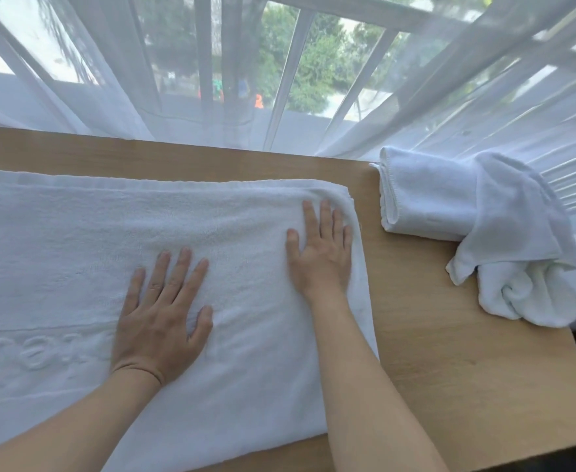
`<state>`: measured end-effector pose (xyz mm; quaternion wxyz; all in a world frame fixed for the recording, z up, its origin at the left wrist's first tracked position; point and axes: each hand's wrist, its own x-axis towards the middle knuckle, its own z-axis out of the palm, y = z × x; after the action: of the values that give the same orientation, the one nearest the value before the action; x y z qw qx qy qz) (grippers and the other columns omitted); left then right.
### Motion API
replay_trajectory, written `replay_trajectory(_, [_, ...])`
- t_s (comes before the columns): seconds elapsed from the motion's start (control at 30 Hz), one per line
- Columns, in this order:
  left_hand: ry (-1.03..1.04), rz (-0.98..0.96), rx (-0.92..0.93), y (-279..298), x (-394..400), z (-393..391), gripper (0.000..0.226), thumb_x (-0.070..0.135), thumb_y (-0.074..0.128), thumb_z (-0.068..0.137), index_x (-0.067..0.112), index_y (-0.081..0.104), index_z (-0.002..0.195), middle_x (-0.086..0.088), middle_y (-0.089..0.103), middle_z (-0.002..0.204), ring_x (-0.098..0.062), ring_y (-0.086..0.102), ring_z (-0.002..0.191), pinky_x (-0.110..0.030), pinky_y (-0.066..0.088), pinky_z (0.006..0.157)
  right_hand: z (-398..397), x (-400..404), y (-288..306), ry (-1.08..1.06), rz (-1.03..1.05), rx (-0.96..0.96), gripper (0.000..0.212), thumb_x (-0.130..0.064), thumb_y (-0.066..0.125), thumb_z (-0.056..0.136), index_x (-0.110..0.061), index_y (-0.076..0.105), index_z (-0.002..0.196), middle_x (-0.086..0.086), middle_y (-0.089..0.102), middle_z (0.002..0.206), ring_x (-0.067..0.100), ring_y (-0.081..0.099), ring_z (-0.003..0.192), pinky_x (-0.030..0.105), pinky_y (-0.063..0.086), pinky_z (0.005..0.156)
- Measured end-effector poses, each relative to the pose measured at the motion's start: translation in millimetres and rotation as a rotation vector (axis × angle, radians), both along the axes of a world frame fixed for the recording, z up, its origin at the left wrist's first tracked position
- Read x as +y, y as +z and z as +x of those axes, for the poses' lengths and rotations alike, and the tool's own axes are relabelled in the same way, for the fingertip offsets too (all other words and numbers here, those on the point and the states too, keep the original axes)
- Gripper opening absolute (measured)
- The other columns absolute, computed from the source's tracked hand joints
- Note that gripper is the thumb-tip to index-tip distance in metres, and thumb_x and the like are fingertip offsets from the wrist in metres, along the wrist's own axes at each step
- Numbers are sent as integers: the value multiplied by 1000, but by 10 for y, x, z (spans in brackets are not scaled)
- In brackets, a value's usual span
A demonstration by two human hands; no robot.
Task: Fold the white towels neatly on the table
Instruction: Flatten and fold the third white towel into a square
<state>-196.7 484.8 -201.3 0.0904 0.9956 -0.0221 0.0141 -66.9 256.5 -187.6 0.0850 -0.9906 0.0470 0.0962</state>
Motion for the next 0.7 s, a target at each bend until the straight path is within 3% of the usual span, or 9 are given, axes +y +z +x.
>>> replay_trajectory(0.1, [5,5,1,12,-9,-2,70,46,35,92,21,32,156,-4,26,164,-25,20,152,-54,18,122,-57,352,62,-16,72,-96,64,-53,21,101,-34,1,160,-3,-6,168,19,-10,154,47,-12,122])
replay_trajectory(0.23, [0,7,-19,37,-22,12,69,45,36,91,20,35,155,-5,29,163,-27,22,151,-55,19,122,-186,680,-9,305,83,-78,66,-57,21,99,-37,4,159,-5,-2,168,16,-8,154,51,-10,122])
replay_trajectory(0.33, [-4,3,-24,26,-16,0,69,45,36,91,21,34,156,-5,28,163,-27,21,152,-54,19,122,153,341,-56,166,23,-17,64,-62,15,99,-43,-1,157,-8,-9,168,14,-14,153,46,-13,121])
replay_trajectory(0.5, [3,2,-25,36,-15,2,68,46,36,92,21,34,156,-5,28,163,-27,21,152,-53,18,122,478,17,11,2,2,11,64,-56,16,102,-32,3,160,-2,-5,168,18,-12,154,45,-10,123])
replay_trajectory(0.6, [2,3,-21,51,-19,6,68,45,36,92,20,36,155,-6,29,163,-29,23,151,-53,17,123,78,356,63,-73,115,-82,63,-49,21,104,-25,6,161,0,-3,169,20,-9,154,47,-10,123])
replay_trajectory(0.7, [8,7,0,55,-4,-5,68,46,35,92,20,37,154,-7,30,162,-29,25,151,-53,17,122,-680,867,82,-19,198,-173,60,-44,27,103,-24,22,159,2,10,168,21,2,155,49,-2,124])
